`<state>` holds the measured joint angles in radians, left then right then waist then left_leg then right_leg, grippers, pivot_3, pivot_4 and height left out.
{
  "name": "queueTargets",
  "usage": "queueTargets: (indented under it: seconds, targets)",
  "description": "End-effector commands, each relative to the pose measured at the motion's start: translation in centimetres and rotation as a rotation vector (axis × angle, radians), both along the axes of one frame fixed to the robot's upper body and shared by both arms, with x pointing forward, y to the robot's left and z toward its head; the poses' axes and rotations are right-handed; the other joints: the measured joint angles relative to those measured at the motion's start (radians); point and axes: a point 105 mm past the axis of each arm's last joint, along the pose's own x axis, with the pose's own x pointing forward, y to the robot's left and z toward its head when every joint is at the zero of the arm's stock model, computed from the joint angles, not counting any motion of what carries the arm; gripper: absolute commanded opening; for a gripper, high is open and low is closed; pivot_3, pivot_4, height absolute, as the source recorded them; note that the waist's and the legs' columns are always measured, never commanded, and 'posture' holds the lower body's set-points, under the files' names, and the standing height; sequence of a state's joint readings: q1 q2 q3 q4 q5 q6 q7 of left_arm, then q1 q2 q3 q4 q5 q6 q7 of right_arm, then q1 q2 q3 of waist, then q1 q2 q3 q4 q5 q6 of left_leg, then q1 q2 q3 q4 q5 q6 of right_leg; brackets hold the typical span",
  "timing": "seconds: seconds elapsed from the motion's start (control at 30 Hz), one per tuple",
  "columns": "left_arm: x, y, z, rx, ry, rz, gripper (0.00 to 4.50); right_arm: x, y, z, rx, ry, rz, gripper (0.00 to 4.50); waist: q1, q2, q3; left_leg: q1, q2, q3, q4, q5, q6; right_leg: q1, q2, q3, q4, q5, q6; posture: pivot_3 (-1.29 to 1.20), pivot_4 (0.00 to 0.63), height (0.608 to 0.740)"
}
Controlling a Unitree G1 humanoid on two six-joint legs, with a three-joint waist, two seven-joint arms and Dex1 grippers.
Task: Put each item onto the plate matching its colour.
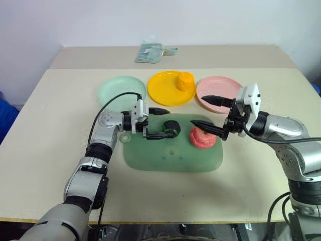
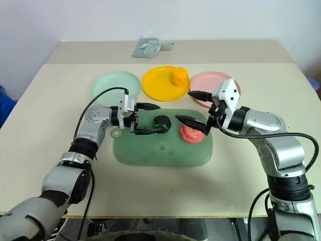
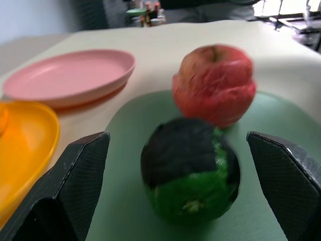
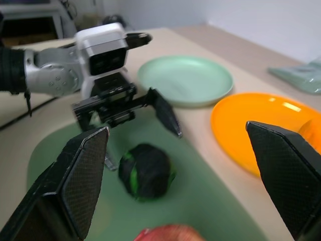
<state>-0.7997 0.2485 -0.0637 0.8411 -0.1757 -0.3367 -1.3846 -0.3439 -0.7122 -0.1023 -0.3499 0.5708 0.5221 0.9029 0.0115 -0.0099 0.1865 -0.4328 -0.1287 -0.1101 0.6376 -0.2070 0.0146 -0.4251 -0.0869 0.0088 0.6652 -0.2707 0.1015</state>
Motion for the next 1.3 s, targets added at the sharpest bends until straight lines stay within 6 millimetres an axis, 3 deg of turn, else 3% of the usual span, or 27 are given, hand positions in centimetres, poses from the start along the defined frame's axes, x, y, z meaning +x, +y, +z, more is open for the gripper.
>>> queueTargets:
  seconds: [0.03, 0.27, 0.37, 0.47, 0.67, 0.83, 0.9, 0.97, 1.0, 1.1, 1.3]
  targets:
    - [0.0, -0.9, 0.3, 0.004, -0.037, -0.013, 4.47, -0.7, 0.1, 0.8, -0.026, -0.055, 0.018, 4.50, 0.000, 0.000, 0.000, 0.000, 0.000, 0.000, 0.000, 0.000, 0.000, 0.000, 0.000, 0.000, 0.000, 0.000, 0.000, 0.00, 0.150, 0.740]
    - [-0.3, -1.9, -0.9, 0.023, -0.034, -0.022, 4.47, -0.6, -0.1, 0.8, -0.025, -0.058, 0.006, 4.50, 0.000, 0.000, 0.000, 0.000, 0.000, 0.000, 0.000, 0.000, 0.000, 0.000, 0.000, 0.000, 0.000, 0.000, 0.000, 0.00, 0.150, 0.740]
    - [-0.3, -1.9, -1.2, 0.032, -0.006, -0.029, 3.72, -0.5, -0.1, 0.6, -0.028, -0.058, -0.001, 4.50, 0.000, 0.000, 0.000, 0.000, 0.000, 0.000, 0.000, 0.000, 0.000, 0.000, 0.000, 0.000, 0.000, 0.000, 0.000, 0.00, 0.150, 0.740]
    - [0.0, -1.7, -1.0, 0.046, -0.044, -0.005, 2.34, -0.4, -0.2, 0.8, -0.026, -0.062, -0.005, 4.50, 0.000, 0.000, 0.000, 0.000, 0.000, 0.000, 0.000, -0.001, 0.001, 0.000, 0.000, 0.000, 0.000, 0.000, 0.000, 0.00, 0.150, 0.740]
    - [1.6, -0.3, 1.8, -0.090, -0.029, 0.091, 2.34, -0.2, -0.1, 1.1, -0.014, -0.070, -0.006, 4.50, 0.000, 0.000, 0.000, 0.000, 0.000, 0.000, 0.000, -0.001, 0.001, 0.000, 0.000, 0.000, 0.000, 0.000, 0.000, 0.00, 0.150, 0.740]
    - [6.1, 3.7, 5.9, -0.260, -0.093, 0.474, 2.34, -0.3, 0.5, 2.6, 0.065, -0.094, 0.017, 4.50, -0.001, 0.000, 0.000, 0.000, 0.000, 0.000, 0.001, 0.000, 0.001, 0.000, 0.000, 0.000, 0.000, 0.000, 0.000, 0.00, 0.150, 0.740]
    - [7.7, 5.8, 7.0, -0.322, -0.089, 0.649, 2.34, 1.6, 0.3, 3.6, 0.073, -0.199, -0.091, 4.50, -0.003, 0.000, 0.000, 0.000, 0.000, 0.000, 0.001, 0.000, 0.000, 0.000, 0.000, 0.000, 0.000, 0.000, 0.000, 0.00, 0.150, 0.740]
    - [9.0, 8.0, 7.4, -0.352, -0.100, 0.825, 2.34, 4.0, 0.1, 3.8, 0.077, -0.232, -0.210, 4.50, -0.007, 0.000, 0.000, 0.000, 0.000, 0.000, 0.001, 0.001, -0.001, 0.000, 0.001, 0.000, 0.001, 0.000, 0.001, 0.00, 0.150, 0.740]
    - [9.4, 9.1, 7.4, -0.353, -0.111, 0.905, 2.34, 4.2, 0.5, 3.7, 0.074, -0.233, -0.205, 4.50, -0.006, -0.001, 0.000, 0.000, 0.000, 0.000, 0.001, 0.001, -0.001, 0.000, 0.000, 0.000, 0.001, 0.000, 0.001, 0.00, 0.150, 0.740]
    - [10.3, 11.3, 7.4, -0.392, -0.093, 1.076, 2.34, 4.1, 1.7, 3.4, 0.069, -0.241, -0.166, 4.50, -0.002, -0.001, 0.000, 0.000, 0.000, 0.000, 0.001, 0.001, -0.002, 0.000, 0.001, 0.000, 0.001, 0.000, 0.001, 0.00, 0.150, 0.740]
    - [10.6, 12.0, 6.6, -0.371, -0.099, 1.175, 2.34, 2.2, 3.9, 2.6, 0.067, -0.165, 0.012, 4.50, 0.001, -0.001, 0.000, -0.004, -0.001, 0.000, 0.007, 0.000, 0.000, -0.002, 0.001, 0.000, 0.001, 0.001, 0.002, 0.00, 0.150, 0.740]
